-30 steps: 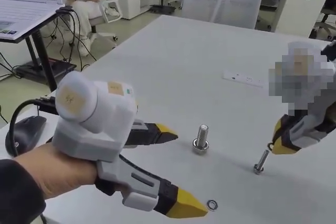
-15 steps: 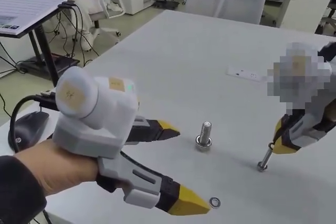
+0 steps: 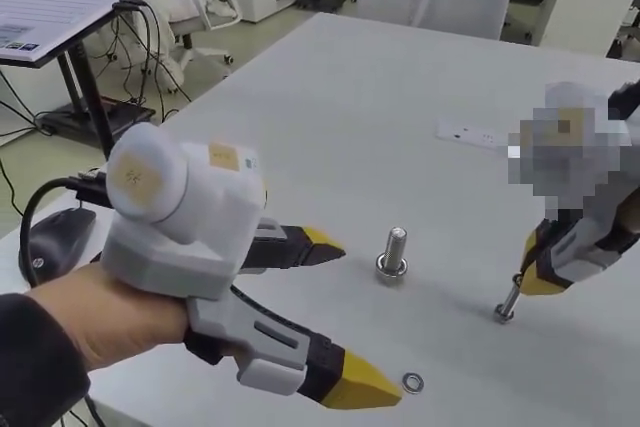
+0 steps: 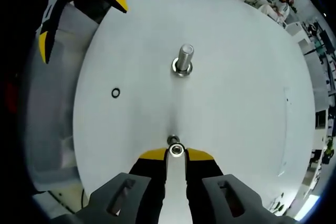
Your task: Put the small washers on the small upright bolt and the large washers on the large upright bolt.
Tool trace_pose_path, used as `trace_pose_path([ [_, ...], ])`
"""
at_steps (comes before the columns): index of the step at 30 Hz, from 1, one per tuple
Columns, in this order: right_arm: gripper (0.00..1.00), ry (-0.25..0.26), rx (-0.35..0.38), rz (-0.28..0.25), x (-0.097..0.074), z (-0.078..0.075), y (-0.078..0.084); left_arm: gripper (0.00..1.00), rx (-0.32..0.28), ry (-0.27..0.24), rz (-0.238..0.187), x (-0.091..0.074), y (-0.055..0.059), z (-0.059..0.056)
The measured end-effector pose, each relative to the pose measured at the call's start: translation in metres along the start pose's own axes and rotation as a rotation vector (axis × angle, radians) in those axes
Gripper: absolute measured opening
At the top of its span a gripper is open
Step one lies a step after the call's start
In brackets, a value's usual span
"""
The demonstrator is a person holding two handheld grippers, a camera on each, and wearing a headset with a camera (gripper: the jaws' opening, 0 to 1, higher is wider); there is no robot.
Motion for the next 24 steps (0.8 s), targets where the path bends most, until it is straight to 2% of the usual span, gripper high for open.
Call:
trace_pose_path([
  [7, 0.13, -0.009, 0.003, 0.006, 0.006, 0.001, 0.002, 0.82, -0.002, 0.001, 0.002, 0.0, 0.0, 0.0],
  [24, 0.13, -0.042, 0.024, 0.016, 0.032, 0.002, 0.008, 0.82, -0.009, -0.002, 0.006, 0.001, 0.0, 0.001],
])
Point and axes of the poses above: the centre of the closed fingertips' face, and the gripper's own axes: x roughly forward along the fingers, z roughly to its left, y roughly out of its underside, the point moved 7 cm from there along -x, roughly backward along the fingers, and after that the axes turned 8 degrees about y, right-handed, at the moved point
